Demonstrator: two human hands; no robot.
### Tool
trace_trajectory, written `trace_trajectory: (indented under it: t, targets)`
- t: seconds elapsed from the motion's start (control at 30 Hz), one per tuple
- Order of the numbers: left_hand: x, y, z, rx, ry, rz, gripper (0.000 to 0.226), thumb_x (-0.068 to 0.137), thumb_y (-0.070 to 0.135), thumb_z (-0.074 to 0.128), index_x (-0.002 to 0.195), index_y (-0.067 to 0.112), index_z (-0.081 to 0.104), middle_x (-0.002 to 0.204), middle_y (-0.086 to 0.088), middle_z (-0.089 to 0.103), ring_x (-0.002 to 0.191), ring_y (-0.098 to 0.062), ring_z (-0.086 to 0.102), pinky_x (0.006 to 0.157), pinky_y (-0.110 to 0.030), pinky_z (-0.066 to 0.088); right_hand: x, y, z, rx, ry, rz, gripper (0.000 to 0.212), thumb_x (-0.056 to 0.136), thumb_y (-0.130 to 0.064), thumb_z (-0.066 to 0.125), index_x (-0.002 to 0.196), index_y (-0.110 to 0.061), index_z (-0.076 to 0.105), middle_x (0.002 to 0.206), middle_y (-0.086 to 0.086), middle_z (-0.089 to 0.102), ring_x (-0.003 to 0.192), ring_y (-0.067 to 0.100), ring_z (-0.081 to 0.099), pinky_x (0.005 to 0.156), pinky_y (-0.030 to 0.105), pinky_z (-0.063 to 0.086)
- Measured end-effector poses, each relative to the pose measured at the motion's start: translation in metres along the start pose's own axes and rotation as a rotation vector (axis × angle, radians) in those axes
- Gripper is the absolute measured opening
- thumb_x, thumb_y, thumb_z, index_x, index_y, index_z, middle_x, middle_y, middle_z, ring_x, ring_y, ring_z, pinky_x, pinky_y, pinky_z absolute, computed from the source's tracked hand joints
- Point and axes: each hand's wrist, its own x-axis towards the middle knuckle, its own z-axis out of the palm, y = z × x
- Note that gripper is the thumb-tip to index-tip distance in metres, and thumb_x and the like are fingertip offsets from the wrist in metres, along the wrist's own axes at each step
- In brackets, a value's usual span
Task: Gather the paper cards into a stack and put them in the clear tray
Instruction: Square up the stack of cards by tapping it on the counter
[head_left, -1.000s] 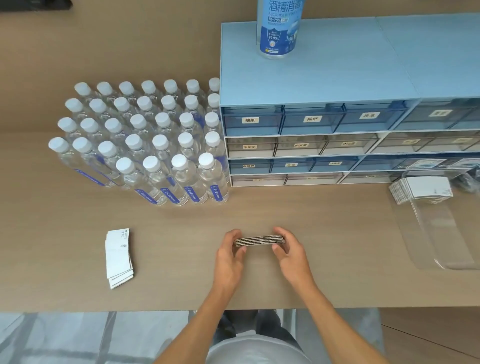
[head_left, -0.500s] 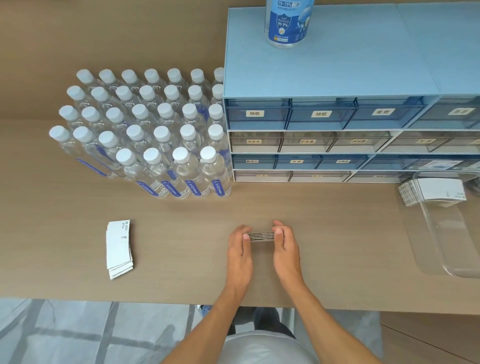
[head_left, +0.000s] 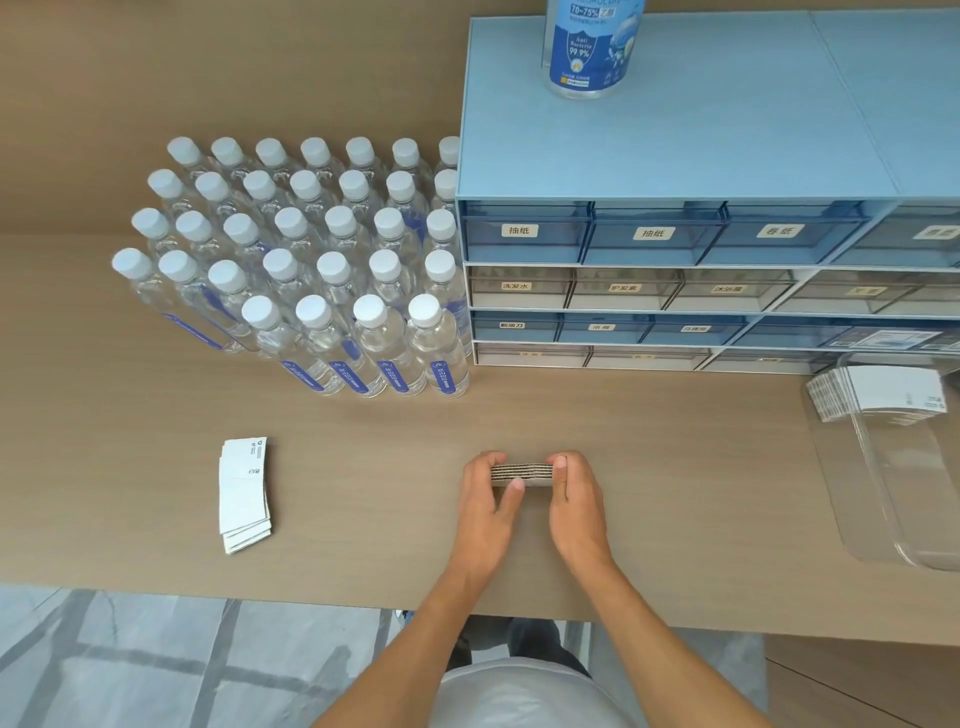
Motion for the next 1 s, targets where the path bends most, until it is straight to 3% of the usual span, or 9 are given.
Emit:
trace_trajectory:
  t: [0.2,0.33,0.4,0.5,0.57,0.67,0.73,0.9,1.0]
  targets:
    - [0.003,0.002,-0.007,0.033,0.011,0.002,0.034,0.093,-0.003,0.056,0.124,0.011,0.057,0.124,0.0,0.057,0.118,-0.019,0.047,0.099,-0.017,0.038,0.002,-0.003,-0.002,0.024,-0.017,0.02,0.028,0.105,-0.02,0.035,0.096,-0.008,0.059,0.091,0.003,0.063,0.086,0.02,0.057,0.078,0.029,0.042]
    - [0.008,0.008,-0.012,-0.007,-0.006,-0.005,0.031,0.091,-0.009,0.055,0.116,0.007,0.06,0.114,-0.008,0.063,0.108,-0.025,0.056,0.097,-0.027,0.045,0.003,-0.008,-0.005,0.053,-0.027,0.031,0.029,0.105,-0.021,0.036,0.095,-0.009,0.06,0.09,0.006,0.064,0.084,0.024,0.059,0.077,0.033,0.045]
    - [0.006,0.012,-0.018,-0.071,0.004,-0.041,0.035,0.09,-0.009,0.056,0.111,0.019,0.057,0.104,-0.002,0.063,0.095,-0.017,0.059,0.086,-0.015,0.047,0.004,-0.013,-0.007,0.087,-0.056,0.049,0.025,0.104,-0.024,0.039,0.099,-0.012,0.061,0.093,0.004,0.066,0.088,0.025,0.061,0.08,0.036,0.049]
    - [0.002,0.012,-0.03,-0.149,0.107,-0.119,0.038,0.09,-0.005,0.061,0.113,0.023,0.05,0.098,0.003,0.06,0.08,0.0,0.056,0.071,-0.004,0.044,0.007,-0.024,-0.012,0.148,-0.153,0.071,0.015,0.097,-0.03,0.055,0.111,-0.025,0.058,0.1,-0.011,0.065,0.094,0.012,0.063,0.083,0.019,0.05]
    - [-0.001,0.011,-0.041,-0.227,0.173,-0.165,0.039,0.089,-0.005,0.063,0.114,0.02,0.047,0.099,-0.001,0.063,0.078,0.004,0.059,0.069,-0.006,0.046,0.009,-0.033,-0.011,0.164,-0.215,0.066,0.031,0.089,-0.023,0.067,0.117,-0.031,0.056,0.103,-0.018,0.063,0.091,-0.004,0.062,0.074,0.003,0.045]
    - [-0.006,0.013,-0.06,-0.364,0.267,-0.223,0.039,0.088,-0.006,0.065,0.109,0.022,0.048,0.094,-0.009,0.071,0.078,-0.01,0.066,0.07,-0.014,0.052,0.011,-0.051,0.002,0.165,-0.233,0.096,0.042,0.084,-0.004,0.069,0.12,-0.023,0.058,0.105,-0.006,0.067,0.094,0.006,0.065,0.083,0.015,0.051]
    - [-0.011,0.014,-0.075,-0.422,0.345,-0.264,0.035,0.088,-0.005,0.066,0.104,0.022,0.051,0.093,-0.008,0.074,0.076,-0.006,0.069,0.068,-0.015,0.054,0.012,-0.068,0.015,0.175,-0.247,0.093,0.041,0.082,0.002,0.067,0.119,-0.015,0.061,0.102,-0.001,0.069,0.095,0.018,0.067,0.083,0.025,0.052]
    - [-0.025,0.013,-0.116,-0.554,0.557,-0.424,0.026,0.085,0.002,0.074,0.103,0.01,0.057,0.092,-0.01,0.074,0.08,-0.022,0.068,0.073,-0.032,0.055,0.011,-0.112,0.052,0.221,-0.406,0.044,0.036,0.081,0.003,0.069,0.109,-0.019,0.063,0.098,0.0,0.072,0.09,0.017,0.069,0.078,0.026,0.054]
    - [-0.038,0.007,-0.139,-0.58,0.707,-0.512,0.026,0.081,0.006,0.079,0.099,0.007,0.06,0.086,-0.007,0.067,0.072,-0.018,0.062,0.067,-0.027,0.05,0.005,-0.135,0.078,0.207,-0.517,0.038,0.032,0.082,0.001,0.07,0.106,-0.019,0.064,0.097,0.0,0.073,0.086,0.011,0.068,0.075,0.021,0.053]
